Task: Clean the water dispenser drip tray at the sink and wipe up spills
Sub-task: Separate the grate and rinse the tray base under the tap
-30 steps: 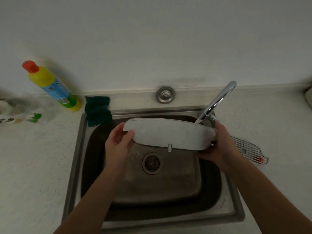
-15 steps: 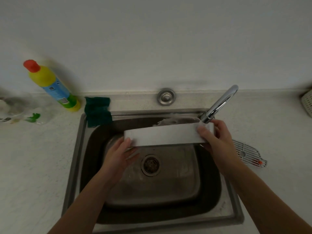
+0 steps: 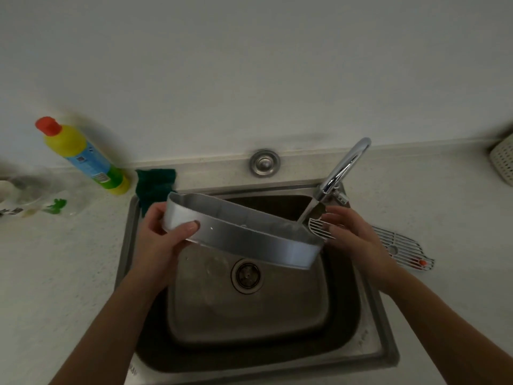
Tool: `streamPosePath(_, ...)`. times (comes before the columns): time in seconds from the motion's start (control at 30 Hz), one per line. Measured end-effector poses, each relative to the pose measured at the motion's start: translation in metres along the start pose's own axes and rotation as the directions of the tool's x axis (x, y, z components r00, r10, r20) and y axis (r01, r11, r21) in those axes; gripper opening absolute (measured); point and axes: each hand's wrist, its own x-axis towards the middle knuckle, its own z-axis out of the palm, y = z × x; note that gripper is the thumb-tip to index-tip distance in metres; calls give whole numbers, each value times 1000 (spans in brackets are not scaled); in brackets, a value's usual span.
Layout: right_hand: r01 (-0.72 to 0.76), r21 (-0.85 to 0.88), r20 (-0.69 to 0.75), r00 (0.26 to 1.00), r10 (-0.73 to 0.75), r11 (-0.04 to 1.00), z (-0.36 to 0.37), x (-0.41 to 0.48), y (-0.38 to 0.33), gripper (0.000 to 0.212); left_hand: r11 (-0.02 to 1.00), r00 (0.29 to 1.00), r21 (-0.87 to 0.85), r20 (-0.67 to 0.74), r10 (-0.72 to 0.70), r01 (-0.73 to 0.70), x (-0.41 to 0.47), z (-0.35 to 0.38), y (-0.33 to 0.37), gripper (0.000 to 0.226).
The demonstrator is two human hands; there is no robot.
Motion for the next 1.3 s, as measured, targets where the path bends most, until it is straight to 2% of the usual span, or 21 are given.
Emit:
streamPosePath(0.1, -43, -378, -159, 987, -19, 925, -6, 26, 5, 35, 955, 982, 237, 90, 163, -181, -1, -2, 21, 58)
streamPosePath(0.2, -54, -562, -143, 989, -33, 825, -2, 58, 5, 36, 831, 934, 431, 220, 280, -351, 0, 8, 37, 60)
streamPosePath(0.33, -51, -648, -122, 992, -38, 760, 4, 84, 8, 31, 629, 858, 585, 380, 345, -512, -2, 30, 50, 65)
streamPosePath(0.43, -94, -623, -183, 983, -27, 777, -1, 95, 5, 30, 489, 821, 660, 476, 316, -571, -3, 43, 56, 66)
streamPosePath(0.53, -137, -543, -238, 971, 5, 829, -16, 102, 1, 29, 363, 811, 728, 491, 316, -582, -6, 47, 61, 77)
streamPosePath(0.63, -95, -589, -187, 982, -21, 802, -23, 97, 3, 26, 246, 797, 768, 511, 322, -592, -11, 53, 64, 82)
streamPosePath(0.7, -60, -638, -144, 989, -43, 768, -24, 86, 6, 30, 201, 806, 786, 533, 257, -584, -15, 59, 60, 79)
streamPosePath(0.77, -20, -691, -81, 995, -50, 723, -26, 73, 10, 38, 201, 828, 806, 519, 212, -556, -21, 58, 58, 81)
streamPosePath(0.87, 18, -768, 12, 1000, -14, 640, -28, 55, 20, 52, 257, 820, 786, 487, 301, -562, -28, 49, 54, 81)
streamPosePath(1.0, -2, -892, 11, 1000, 25, 452, -31, 39, 38, 84, 285, 886, 842, 407, 223, -459, -41, 55, 49, 85)
streamPosePath(1.07, -11, -920, -6, 1000, 15, 391, -35, 34, 46, 92, 273, 866, 827, 431, 253, -492, -46, 53, 46, 85)
streamPosePath(1.13, -24, -937, -17, 1000, 22, 348, -38, 30, 53, 95, 306, 866, 816, 420, 271, -491, -49, 49, 43, 85)
streamPosePath(1.23, -26, -945, -17, 999, 29, 325, -41, 26, 57, 92, 347, 921, 854, 340, 192, -388, -57, 48, 35, 86)
streamPosePath(1.3, -17, -943, -18, 1000, 0, 331, -44, 24, 62, 85, 351, 905, 837, 361, 225, -421, -62, 47, 28, 85)
